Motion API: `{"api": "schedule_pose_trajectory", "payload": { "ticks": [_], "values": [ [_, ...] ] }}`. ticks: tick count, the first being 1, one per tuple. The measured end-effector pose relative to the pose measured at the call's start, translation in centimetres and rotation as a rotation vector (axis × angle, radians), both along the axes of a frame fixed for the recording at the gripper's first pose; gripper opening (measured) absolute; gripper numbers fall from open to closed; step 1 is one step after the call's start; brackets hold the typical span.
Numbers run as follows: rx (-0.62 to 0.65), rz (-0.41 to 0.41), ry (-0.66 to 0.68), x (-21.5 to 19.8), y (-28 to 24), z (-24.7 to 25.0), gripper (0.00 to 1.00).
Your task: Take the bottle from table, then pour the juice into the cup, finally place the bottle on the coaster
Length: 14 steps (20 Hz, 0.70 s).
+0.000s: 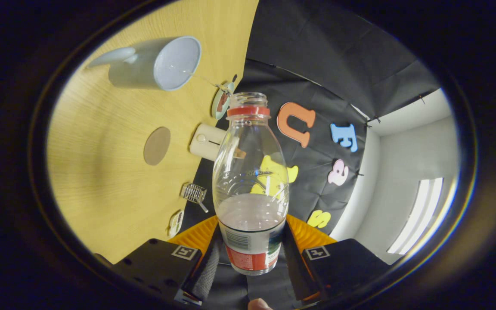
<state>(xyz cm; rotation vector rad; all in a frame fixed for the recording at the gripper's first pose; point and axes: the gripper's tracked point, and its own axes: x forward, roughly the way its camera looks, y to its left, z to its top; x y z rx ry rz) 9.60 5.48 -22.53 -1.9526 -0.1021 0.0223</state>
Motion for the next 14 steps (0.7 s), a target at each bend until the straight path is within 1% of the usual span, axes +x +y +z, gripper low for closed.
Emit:
{"api": "schedule_pose_trajectory", "payload": {
  "ticks": [14],
  "values": [
    [-0.051, 0.033, -0.005, -0.16, 0.81, 0.49, 0.75]
  ]
}}
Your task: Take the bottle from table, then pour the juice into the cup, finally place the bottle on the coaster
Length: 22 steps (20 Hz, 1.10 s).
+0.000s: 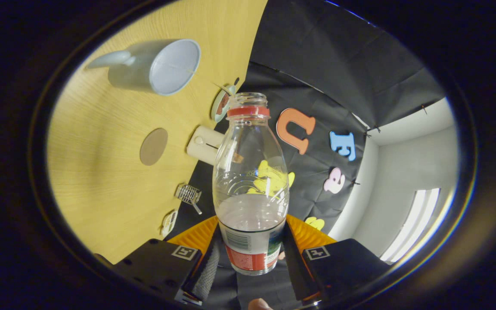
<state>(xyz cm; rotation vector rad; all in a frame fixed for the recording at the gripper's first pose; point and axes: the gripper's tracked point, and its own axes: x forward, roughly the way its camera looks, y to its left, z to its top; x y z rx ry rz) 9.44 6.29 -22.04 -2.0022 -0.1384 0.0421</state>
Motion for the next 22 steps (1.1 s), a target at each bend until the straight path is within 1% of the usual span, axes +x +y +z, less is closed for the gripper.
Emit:
{"api": "schedule_pose_trajectory", "payload": {
  "ticks": [15, 22],
  "values": [
    [0.003, 0.014, -0.003, 0.47, 0.02, 0.28, 0.75],
    [0.058, 0.001, 0.020, 0.61, -0.44, -0.37, 0.76]
  ]
}}
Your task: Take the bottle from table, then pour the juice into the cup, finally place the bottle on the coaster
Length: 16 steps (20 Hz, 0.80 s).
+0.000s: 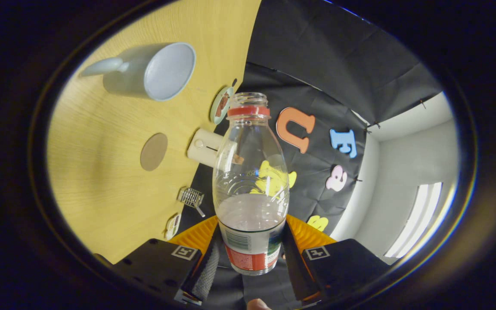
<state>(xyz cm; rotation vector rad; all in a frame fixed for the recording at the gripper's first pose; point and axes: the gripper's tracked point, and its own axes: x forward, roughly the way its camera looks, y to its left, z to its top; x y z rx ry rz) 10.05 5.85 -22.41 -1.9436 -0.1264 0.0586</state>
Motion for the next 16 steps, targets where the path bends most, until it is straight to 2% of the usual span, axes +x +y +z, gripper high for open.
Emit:
{"api": "schedule_pose_trajectory", "payload": {
  "ticks": [5, 8, 12, 16],
  "values": [
    [0.126, -0.034, 0.061, 0.2, -0.4, -1.0, 0.76],
    [0.247, -0.068, 0.118, 0.0, -1.0, -1.9, 0.76],
    [0.489, -0.130, 0.228, -0.6, -2.0, -3.0, 0.76],
    [0.760, -0.149, 0.288, -1.8, -2.5, -2.4, 0.76]
  ]
}}
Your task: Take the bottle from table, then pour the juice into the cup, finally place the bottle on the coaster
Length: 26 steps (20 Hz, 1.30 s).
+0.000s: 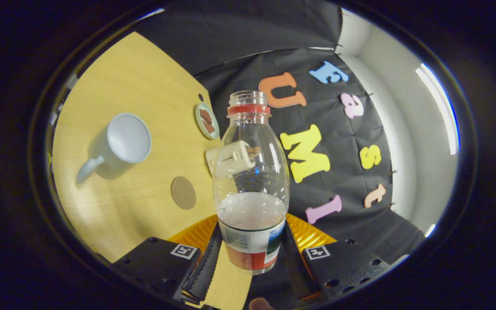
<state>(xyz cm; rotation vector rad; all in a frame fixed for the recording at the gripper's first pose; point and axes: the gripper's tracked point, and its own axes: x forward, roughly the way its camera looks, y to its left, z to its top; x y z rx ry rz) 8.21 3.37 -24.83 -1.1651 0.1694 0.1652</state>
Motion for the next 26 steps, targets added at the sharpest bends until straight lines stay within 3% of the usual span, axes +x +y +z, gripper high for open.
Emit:
{"api": "schedule_pose_trajectory", "payload": {
  "ticks": [8, 17, 26],
  "values": [
    [0.506, -0.051, 0.052, -1.6, -0.6, 1.9, 0.76],
    [0.913, 0.029, -0.056, 1.1, 0.8, 8.3, 0.76],
    [0.990, 0.089, -0.140, 9.7, 3.6, 10.1, 0.76]
  ]
}}
